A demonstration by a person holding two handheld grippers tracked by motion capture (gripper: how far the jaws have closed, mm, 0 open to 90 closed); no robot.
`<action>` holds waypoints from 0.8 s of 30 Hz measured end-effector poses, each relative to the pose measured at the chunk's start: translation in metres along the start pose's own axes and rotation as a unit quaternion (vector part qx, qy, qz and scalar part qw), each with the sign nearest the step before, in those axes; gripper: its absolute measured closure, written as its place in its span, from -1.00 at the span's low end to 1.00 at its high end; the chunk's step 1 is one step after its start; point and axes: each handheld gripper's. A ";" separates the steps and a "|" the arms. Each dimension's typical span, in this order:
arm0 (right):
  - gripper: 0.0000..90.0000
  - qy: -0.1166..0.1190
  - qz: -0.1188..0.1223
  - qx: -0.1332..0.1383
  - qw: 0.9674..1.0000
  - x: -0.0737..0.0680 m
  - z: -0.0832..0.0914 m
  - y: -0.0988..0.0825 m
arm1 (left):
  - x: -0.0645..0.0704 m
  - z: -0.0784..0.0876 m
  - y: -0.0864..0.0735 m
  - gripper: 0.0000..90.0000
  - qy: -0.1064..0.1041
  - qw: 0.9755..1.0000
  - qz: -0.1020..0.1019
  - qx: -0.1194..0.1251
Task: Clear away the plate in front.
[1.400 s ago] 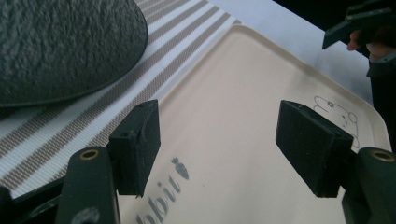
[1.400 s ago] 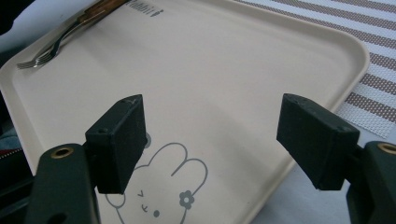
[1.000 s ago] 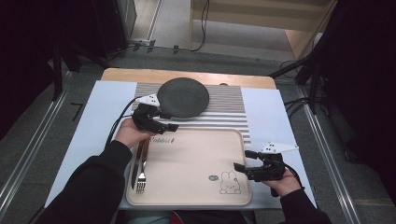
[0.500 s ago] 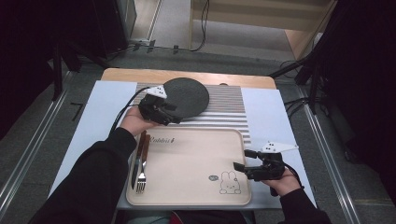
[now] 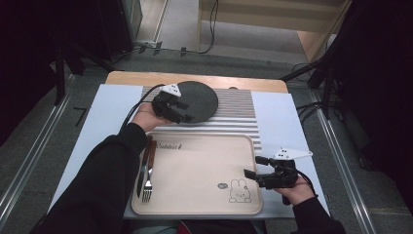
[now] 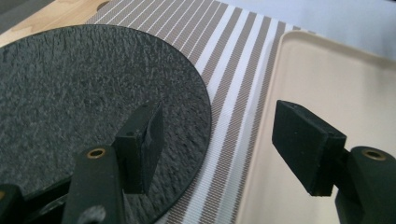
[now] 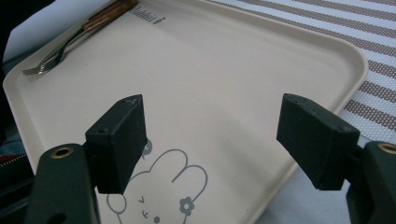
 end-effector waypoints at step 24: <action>-0.50 -0.004 0.000 0.003 1.000 0.001 0.002 0.000 | 0.024 -0.026 -0.015 -0.14 0.085 0.977 -0.191 -0.040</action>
Point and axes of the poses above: each handheld gripper's, and its own axes: z roughly backward along the jaws, y roughly out of its top, x roughly to its right, and after that the axes turned 9 degrees about x, right-handed
